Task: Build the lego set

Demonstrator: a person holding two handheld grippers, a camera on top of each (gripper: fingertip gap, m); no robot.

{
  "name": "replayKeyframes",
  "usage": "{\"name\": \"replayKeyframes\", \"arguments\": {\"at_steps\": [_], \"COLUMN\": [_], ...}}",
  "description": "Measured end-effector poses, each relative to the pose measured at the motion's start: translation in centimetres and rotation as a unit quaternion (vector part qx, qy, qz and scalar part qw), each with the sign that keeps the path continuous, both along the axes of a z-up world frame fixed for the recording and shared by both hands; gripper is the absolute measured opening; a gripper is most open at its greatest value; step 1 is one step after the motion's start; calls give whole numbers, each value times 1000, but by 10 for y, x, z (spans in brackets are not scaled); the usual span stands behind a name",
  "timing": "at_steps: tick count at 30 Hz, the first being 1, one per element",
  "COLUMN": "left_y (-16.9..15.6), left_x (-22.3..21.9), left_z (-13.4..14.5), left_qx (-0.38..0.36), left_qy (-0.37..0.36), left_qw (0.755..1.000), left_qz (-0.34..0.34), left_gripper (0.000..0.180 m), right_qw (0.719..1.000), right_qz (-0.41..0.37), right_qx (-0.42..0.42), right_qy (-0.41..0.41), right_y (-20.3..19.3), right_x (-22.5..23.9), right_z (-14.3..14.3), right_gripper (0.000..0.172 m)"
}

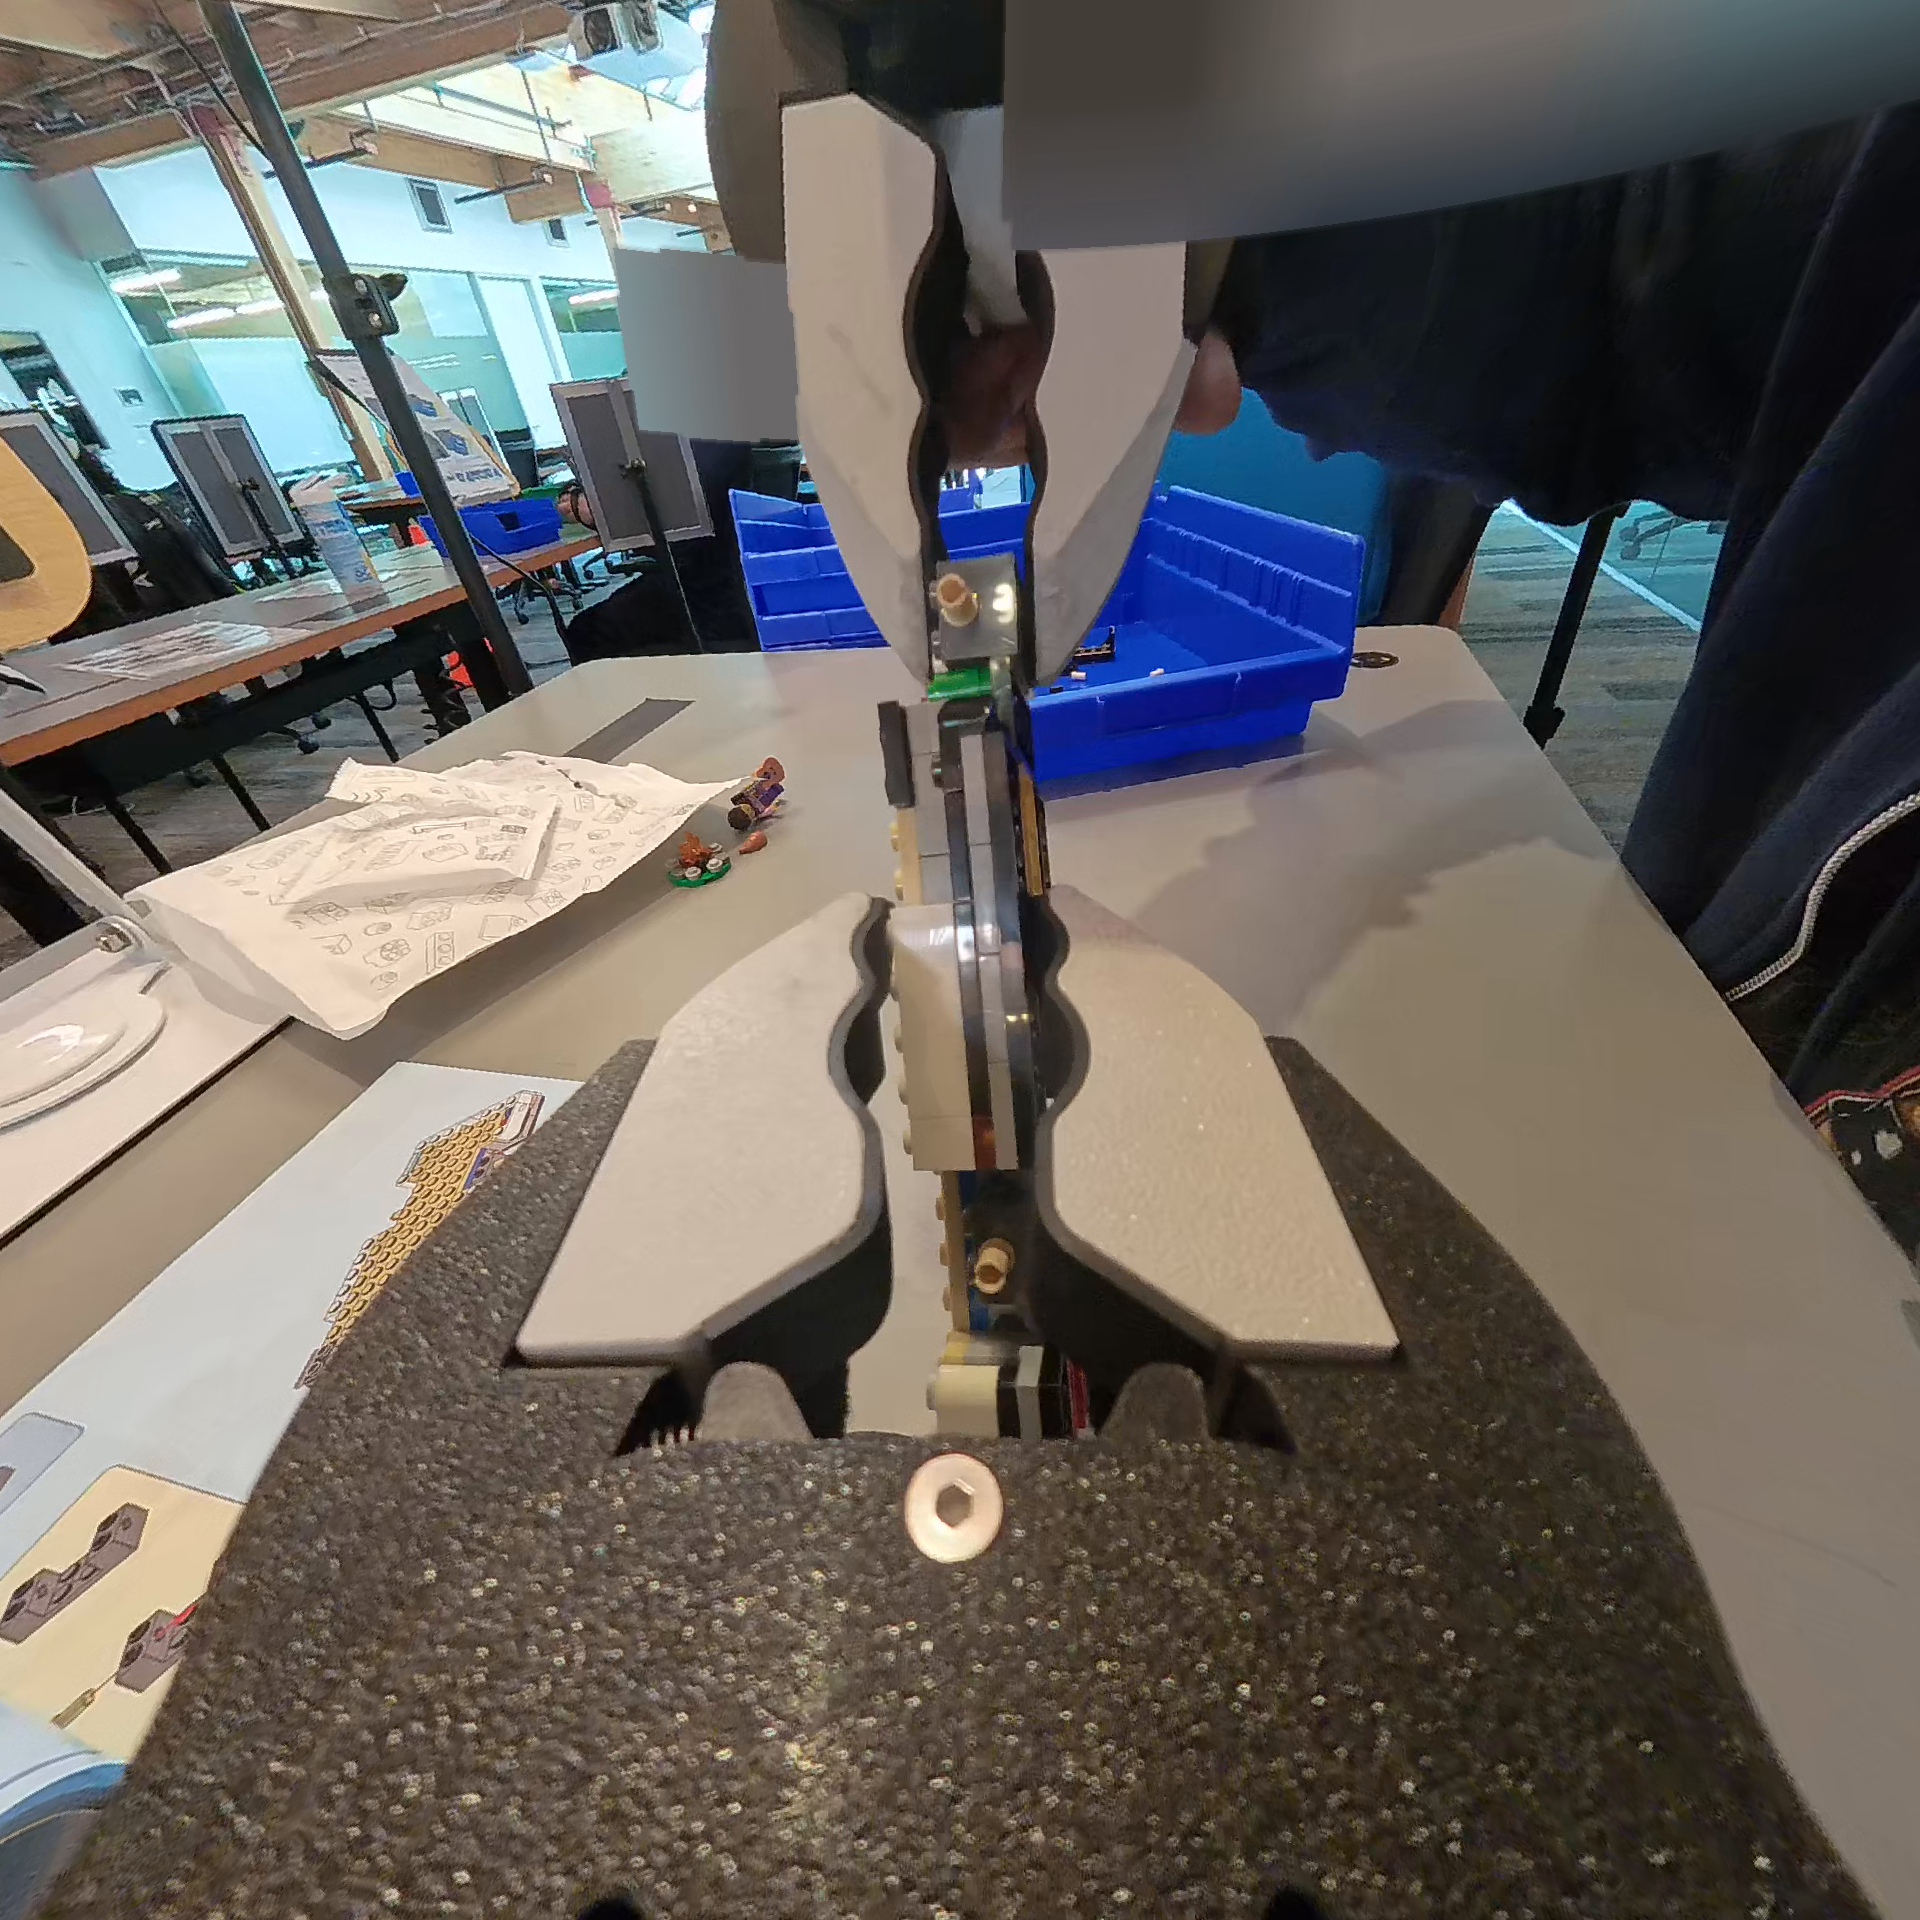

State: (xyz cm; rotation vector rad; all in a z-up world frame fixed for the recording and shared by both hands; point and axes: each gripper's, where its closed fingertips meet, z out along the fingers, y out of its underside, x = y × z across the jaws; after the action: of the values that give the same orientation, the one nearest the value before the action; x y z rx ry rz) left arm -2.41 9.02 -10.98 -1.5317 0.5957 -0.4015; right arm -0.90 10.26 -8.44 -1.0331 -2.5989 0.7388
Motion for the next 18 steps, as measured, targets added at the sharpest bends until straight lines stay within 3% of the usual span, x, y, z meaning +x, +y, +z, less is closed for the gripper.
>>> {"name": "replayKeyframes", "arguments": {"at_steps": [18], "left_y": [0], "left_x": [1], "left_z": [-2], "left_qx": [5], "left_qy": [11], "left_qw": [1000], "left_qz": [-1], "left_gripper": [26], "right_qw": [1000], "right_qz": [7], "right_qx": [-7], "right_qy": [7], "right_y": [-2], "right_x": [2], "right_z": [-1], "right_gripper": [16]}}
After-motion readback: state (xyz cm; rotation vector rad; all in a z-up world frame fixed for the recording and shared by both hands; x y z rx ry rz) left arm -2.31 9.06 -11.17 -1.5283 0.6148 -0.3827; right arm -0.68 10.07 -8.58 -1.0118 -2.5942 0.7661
